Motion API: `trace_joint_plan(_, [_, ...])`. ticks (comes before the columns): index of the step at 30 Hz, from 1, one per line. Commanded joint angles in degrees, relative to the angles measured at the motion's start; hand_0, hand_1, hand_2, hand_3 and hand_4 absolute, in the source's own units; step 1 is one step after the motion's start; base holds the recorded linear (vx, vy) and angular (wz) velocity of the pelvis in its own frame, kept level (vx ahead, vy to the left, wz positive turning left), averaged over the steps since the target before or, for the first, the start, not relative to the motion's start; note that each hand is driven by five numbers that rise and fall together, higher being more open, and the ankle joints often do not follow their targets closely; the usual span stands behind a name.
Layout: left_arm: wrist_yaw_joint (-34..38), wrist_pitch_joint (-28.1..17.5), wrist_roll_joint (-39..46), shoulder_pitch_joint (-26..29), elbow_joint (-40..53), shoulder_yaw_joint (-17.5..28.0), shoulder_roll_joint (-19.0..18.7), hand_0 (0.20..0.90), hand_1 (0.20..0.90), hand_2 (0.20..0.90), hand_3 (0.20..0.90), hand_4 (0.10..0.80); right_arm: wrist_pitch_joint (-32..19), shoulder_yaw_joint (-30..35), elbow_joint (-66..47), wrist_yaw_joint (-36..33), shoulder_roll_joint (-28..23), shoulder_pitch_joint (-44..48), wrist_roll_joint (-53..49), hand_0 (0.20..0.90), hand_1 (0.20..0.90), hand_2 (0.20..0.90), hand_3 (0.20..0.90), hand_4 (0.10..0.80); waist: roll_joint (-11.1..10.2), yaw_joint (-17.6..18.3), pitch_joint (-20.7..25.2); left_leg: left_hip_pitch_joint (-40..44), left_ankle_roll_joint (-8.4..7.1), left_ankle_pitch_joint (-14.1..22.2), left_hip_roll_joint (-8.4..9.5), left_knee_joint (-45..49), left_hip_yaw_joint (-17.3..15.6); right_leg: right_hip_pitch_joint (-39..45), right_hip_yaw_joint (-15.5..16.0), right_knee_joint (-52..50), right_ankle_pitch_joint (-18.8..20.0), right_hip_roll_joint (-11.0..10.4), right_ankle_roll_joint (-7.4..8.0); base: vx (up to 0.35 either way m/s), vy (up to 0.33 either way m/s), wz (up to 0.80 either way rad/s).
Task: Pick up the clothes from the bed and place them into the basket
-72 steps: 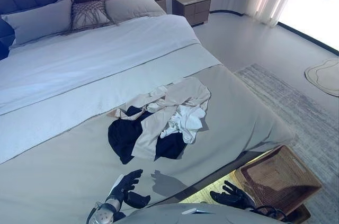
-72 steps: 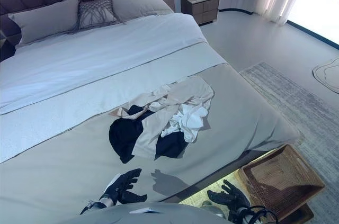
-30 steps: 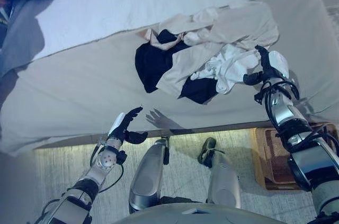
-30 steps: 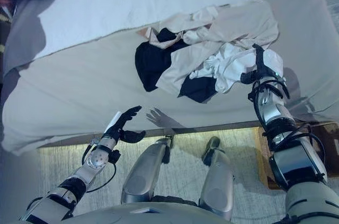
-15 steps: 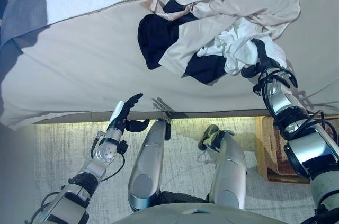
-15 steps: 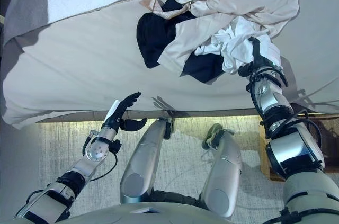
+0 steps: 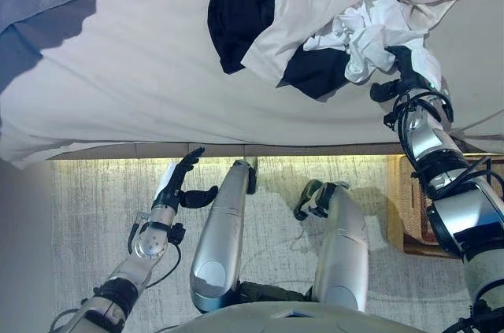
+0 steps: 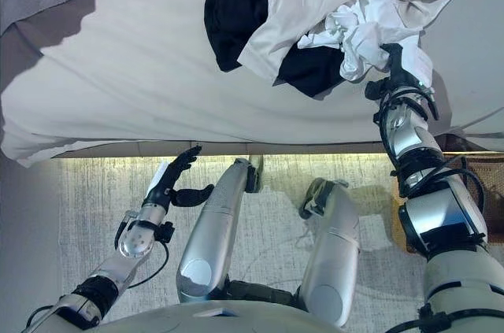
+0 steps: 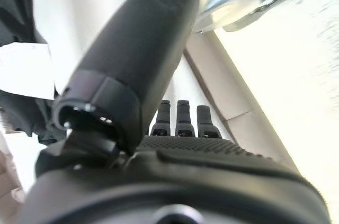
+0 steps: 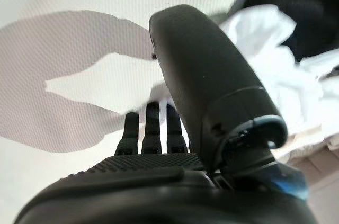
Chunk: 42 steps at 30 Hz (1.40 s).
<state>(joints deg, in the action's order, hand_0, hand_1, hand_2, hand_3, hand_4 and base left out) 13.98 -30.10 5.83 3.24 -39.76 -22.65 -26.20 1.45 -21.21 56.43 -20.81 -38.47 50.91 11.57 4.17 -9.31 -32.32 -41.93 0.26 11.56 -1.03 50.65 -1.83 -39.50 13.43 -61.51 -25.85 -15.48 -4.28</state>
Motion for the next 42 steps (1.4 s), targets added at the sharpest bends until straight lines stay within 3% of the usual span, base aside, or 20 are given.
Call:
trace_joint_plan(1, [1.71, -5.61, 0.91, -1.13, 4.26, 1.15, -1.27, 0.9, 0.9, 0.9, 0.9, 0.8, -3.53, -1.18, -2.39, -0.76, -1.95, 2.79, -2.76, 0.3, 0.3, 0.3, 0.2, 0.1, 1.54, -0.85, 2.56, 5.2, 0.95, 4.43, 0.13, -0.23, -1.2, 3.25, 1.5, 3.31, 5.37, 0.73, 0.67, 0.0, 0.0, 0.0])
trace_joint_plan(18, [1.06, -4.61, 0.51, -2.89, 3.09, 0.77, -1.21, 0.9, 0.9, 0.9, 0.9, 0.8, -4.4, 0.54, -3.67, -1.48, -2.75, 8.45, -8.76, 0.3, 0.3, 0.3, 0.2, 0.1, 1.57, -1.58, 2.74, 8.0, 0.83, 5.35, 0.39, 1.13, -1.24, 6.66, 1.77, 2.91, 4.7, 0.0, 0.08, 0.017, -0.002, 0.0])
trace_joint_plan(25, [0.3, -4.74, -1.48, -4.05, 1.97, 1.56, -0.34, 0.9, 0.9, 0.9, 0.9, 0.8, -4.64, 1.35, -4.22, -0.36, -2.79, 6.05, -10.27, 0.3, 0.3, 0.3, 0.2, 0.1, 0.92, -1.65, 3.84, 11.86, 0.46, 4.14, 0.04, -2.09, -1.47, 10.6, 2.36, 6.01, 5.55, -0.17, 0.32, 0.028, 0.011, 0.0])
trace_joint_plan(31, [-0.17, -3.07, -3.71, -3.89, 0.77, 3.35, -0.18, 0.9, 0.9, 0.9, 0.9, 0.8, -7.36, 3.6, -8.95, 1.29, -2.97, 0.36, -15.2, 0.3, 0.3, 0.3, 0.2, 0.1, -0.86, -0.5, 7.37, 19.33, -0.59, -0.44, -1.45, -11.53, -2.1, 18.68, 3.8, 16.9, 9.86, 0.84, 0.93, 0.03, -0.008, -0.08])
trace_joint_plan(42, [-4.43, 2.39, -4.45, -1.26, -4.22, 5.44, 0.17, 0.9, 0.9, 0.9, 0.9, 0.8, -8.21, 8.76, -14.31, 5.07, -7.85, -1.09, -24.5, 0.3, 0.3, 0.3, 0.2, 0.1, -4.07, 2.07, 16.76, 34.15, -2.69, -2.53, -3.5, -26.28, -5.1, 34.8, 4.55, 36.76, 13.75, 4.59, 3.19, 0.098, -0.027, -0.12])
